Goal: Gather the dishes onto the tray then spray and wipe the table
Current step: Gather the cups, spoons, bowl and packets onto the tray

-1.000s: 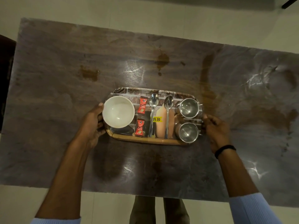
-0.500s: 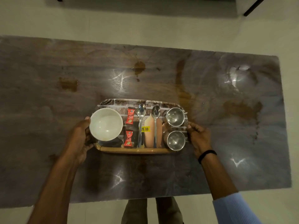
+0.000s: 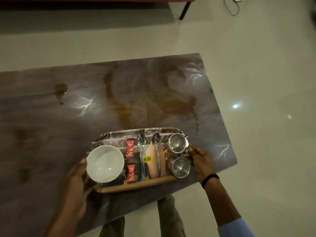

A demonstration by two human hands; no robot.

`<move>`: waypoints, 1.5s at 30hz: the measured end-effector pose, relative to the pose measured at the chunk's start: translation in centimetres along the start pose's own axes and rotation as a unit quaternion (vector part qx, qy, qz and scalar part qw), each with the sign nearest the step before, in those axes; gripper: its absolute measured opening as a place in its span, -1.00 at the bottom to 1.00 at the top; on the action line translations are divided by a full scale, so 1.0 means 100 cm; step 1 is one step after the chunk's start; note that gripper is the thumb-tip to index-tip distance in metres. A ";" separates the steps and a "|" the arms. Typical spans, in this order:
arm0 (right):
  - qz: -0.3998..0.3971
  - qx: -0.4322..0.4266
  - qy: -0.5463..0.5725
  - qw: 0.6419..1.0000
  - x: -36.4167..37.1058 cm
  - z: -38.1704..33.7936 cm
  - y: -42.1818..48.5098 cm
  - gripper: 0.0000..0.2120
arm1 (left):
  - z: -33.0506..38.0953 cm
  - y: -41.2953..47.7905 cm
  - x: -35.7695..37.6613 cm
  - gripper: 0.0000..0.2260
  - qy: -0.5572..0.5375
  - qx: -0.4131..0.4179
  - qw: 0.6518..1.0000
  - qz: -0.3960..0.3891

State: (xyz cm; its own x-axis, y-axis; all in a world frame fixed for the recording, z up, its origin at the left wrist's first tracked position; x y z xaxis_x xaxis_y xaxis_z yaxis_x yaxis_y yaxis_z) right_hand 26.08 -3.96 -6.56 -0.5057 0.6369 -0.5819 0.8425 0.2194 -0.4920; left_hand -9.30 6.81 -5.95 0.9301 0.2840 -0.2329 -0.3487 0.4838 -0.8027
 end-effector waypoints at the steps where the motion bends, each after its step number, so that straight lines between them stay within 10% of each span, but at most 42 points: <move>1: 0.003 0.002 0.008 1.000 -0.016 0.001 0.011 -0.88 | -0.011 -0.009 0.014 -0.79 0.002 0.006 1.000 -0.012; 18: 0.014 0.019 0.020 1.000 -0.164 0.037 0.183 -0.85 | -0.135 -0.117 0.205 -0.85 -0.005 -0.086 0.995 0.042; 34: -0.023 -0.001 0.025 0.999 -0.163 0.032 0.198 -0.84 | -0.146 -0.116 0.213 -0.71 0.009 -0.063 0.997 0.049; 40: 0.048 0.035 -0.008 0.998 -0.165 0.040 0.202 -0.82 | -0.148 -0.110 0.200 -0.66 0.005 -0.062 0.997 0.045; 45: 0.149 -0.097 -0.187 0.966 -0.177 0.018 0.180 -0.76 | -0.142 -0.109 0.174 -0.62 0.007 -0.054 0.996 0.073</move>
State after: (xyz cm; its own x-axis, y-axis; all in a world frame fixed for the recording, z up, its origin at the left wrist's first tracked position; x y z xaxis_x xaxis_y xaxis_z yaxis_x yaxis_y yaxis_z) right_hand 49.88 -12.62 -6.35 -0.2371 0.3902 -0.8897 0.9615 0.2254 -0.1574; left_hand 12.31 -5.29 -9.05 0.8719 0.3324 -0.3595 -0.4672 0.3452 -0.8140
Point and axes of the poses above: each hand's wrist, its own y-axis towards the middle knuckle, its own x-axis out of the palm, z = x × y, the point moved 1 cm from there along y, towards the middle knuckle, and after that the axes turned 14 degrees about z, right-handed, at the moved point
